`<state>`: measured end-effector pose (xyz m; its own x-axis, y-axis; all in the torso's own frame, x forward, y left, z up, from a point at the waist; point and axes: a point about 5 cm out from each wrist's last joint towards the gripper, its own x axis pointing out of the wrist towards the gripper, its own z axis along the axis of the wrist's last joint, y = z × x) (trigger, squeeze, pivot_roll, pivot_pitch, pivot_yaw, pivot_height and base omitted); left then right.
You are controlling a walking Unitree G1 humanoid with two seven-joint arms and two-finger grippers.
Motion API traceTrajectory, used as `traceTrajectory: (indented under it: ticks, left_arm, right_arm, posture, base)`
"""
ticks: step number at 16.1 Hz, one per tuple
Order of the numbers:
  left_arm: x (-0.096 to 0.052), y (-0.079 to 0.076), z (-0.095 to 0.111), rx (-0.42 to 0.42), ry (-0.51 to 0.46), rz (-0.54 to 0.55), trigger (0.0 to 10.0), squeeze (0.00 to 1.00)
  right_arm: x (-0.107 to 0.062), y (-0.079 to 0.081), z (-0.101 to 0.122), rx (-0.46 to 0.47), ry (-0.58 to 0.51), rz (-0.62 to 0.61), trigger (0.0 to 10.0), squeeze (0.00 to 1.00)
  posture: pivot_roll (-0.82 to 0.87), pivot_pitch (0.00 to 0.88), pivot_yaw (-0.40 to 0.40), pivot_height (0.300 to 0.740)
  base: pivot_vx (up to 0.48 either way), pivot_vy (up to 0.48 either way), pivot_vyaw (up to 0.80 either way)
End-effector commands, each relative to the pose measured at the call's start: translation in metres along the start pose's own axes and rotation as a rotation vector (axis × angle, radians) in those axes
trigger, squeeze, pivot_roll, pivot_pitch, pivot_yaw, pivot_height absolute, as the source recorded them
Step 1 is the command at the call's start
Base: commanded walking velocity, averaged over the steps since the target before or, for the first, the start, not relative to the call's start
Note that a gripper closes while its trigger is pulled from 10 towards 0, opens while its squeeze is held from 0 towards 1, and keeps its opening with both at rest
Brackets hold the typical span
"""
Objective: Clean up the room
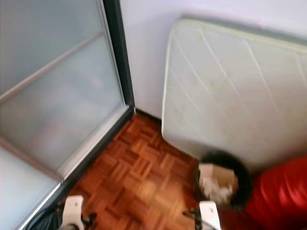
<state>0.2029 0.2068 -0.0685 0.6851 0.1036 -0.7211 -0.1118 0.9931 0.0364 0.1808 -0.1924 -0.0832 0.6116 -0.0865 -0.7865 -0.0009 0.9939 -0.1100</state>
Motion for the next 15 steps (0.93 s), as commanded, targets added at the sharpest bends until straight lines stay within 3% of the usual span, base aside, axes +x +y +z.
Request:
traceTrajectory:
  ticks: [1, 13, 15]
  left_arm:
    - [-0.0034, 0.0107, -0.0109, 0.005, 0.04, 0.026, 10.0, 0.0]
    - [-0.0035, 0.0118, -0.0107, 0.007, 0.04, 0.027, 10.0, 0.0]
    - [-0.0035, 0.0118, -0.0106, 0.007, 0.039, 0.027, 10.0, 0.0]
  right_arm:
    - [-0.0017, 0.0102, -0.0089, 0.008, 0.03, 0.027, 10.0, 0.0]
    - [-0.0019, 0.0097, -0.0102, 0.031, 0.038, 0.013, 10.0, 0.0]
    - [-0.0018, 0.0103, -0.0103, 0.034, 0.04, 0.02, 10.0, 0.0]
  posture:
    - [0.04, 0.192, 0.012, 0.74]
    - [0.04, 0.194, 0.016, 0.74]
    - [0.05, 0.195, 0.016, 0.74]
  base:
    - [0.48, 0.0, 0.0]
    - [0.48, 0.0, 0.0]
    - [0.48, 0.0, -0.69]
